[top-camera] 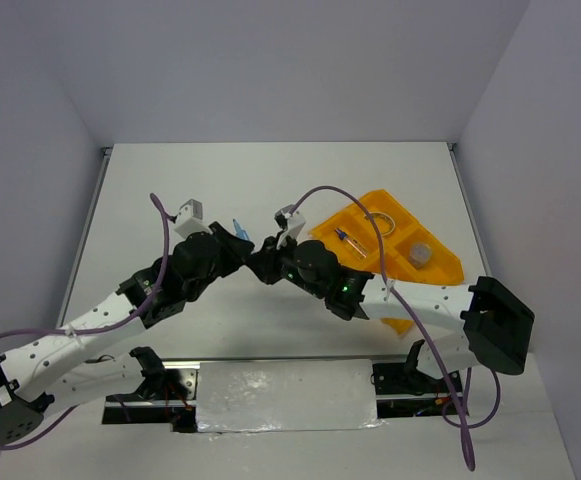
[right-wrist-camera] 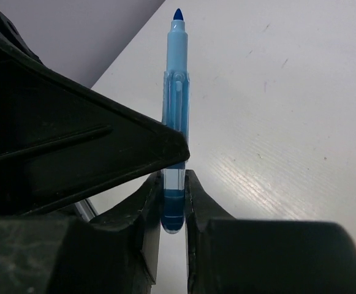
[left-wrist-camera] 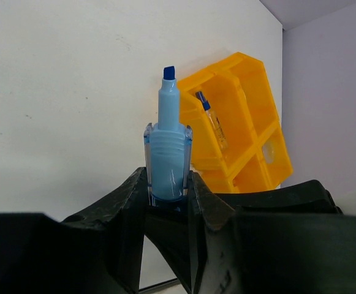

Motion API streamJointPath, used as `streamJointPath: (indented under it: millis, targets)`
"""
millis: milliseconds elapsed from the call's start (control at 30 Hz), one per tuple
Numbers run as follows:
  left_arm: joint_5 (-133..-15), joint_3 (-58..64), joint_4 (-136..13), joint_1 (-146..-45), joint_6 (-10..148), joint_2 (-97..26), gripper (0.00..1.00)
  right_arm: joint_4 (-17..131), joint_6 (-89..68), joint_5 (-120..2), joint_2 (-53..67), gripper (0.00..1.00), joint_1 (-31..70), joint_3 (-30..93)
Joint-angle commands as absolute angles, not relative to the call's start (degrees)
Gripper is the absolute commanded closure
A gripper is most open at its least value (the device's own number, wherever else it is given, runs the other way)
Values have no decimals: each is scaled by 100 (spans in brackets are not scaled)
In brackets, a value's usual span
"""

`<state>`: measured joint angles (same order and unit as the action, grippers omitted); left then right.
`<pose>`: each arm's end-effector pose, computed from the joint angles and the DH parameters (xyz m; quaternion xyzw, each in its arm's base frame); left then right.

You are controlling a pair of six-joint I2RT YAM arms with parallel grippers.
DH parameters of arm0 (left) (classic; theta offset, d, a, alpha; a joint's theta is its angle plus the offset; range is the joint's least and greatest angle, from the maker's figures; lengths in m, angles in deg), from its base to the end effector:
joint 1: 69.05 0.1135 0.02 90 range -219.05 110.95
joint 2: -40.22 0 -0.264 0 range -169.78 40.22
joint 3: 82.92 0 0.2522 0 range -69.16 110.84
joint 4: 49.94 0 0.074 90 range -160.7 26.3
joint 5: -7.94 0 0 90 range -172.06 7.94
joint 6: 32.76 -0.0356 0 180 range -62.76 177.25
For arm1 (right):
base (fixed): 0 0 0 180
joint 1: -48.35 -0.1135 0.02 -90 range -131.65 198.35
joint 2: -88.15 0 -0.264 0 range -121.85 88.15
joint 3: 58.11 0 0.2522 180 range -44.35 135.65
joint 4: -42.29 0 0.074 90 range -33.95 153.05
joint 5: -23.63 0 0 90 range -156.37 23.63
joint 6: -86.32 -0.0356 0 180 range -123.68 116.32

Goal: Sort the stationery into containers
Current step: Close the pen cap on the pen.

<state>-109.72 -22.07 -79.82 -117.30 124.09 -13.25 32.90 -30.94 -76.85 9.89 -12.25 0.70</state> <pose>0.1525 -0.1460 0.3176 -0.2615 0.7753 -0.3486 0.4572 0.1585 0.2681 0.2690 -0.1627 0.7479 0.3934 0.5093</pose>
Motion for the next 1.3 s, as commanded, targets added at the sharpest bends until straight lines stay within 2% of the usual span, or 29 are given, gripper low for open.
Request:
streamJointPath:
  millis: [0,33,67,100,133,267,367,400,500,567,767,867,1000,1100,1133,1267]
  targets:
    - [-10913,-2162,-7970,-11774,12378,-1295,78,2829,-2987,-7816,1132,100,-1212,206]
    - [-10957,-2126,-8066,-11774,12317,-1304,61,2758,-2996,-7772,1185,100,-1212,144]
    - [-11018,-2083,-8119,-11774,12264,-1304,19,2766,-3004,-7728,1247,100,-1212,100]
    - [-11114,-1969,-8145,-11783,12159,-1270,3,2827,-3004,-7692,1395,100,-1204,-13]
    - [-11194,-1898,-8198,-11765,11906,-1243,1,2854,-3013,-7631,1501,100,-1195,-67]
    - [-11080,-1827,-7610,-11765,10631,-884,1,3047,-3101,-6964,2151,100,-1019,-409]
    - [-10450,-2325,-6558,-11757,9550,-225,1,3495,-3197,-6367,2749,100,-861,-506]
    - [-9925,-2493,-6268,-11756,9095,160,1,3670,-3294,-5973,3046,100,-826,-515]
    - [-9035,-3109,-5151,-11748,8557,846,1,3681,-3530,-5190,3487,100,-676,-594]
    - [-8261,-3407,-4555,-11756,8502,1102,1,3497,-3584,-4547,3690,100,-650,-664]
    - [-6556,-3366,-3787,-11748,8739,789,4,3619,-3506,-4186,3919,100,-650,-603]
    - [-6063,-3182,-3558,-11748,8818,490,13,3252,-3496,-3652,3911,100,-667,-594]
    - [-6097,-3163,-3523,-11739,8783,497,25,3293,-3418,-3517,3919,100,-667,-560]
    - [-6140,-3181,-3487,-11739,8792,594,40,3373,-3330,-3561,3919,100,-676,-586]
    - [-6176,-3181,-3514,-11739,8783,612,51,3390,-3312,-3552,3928,100,-667,-603]
    - [-6273,-3207,-3514,-11748,8783,647,55,3355,-3260,-3535,3946,100,-667,-656]
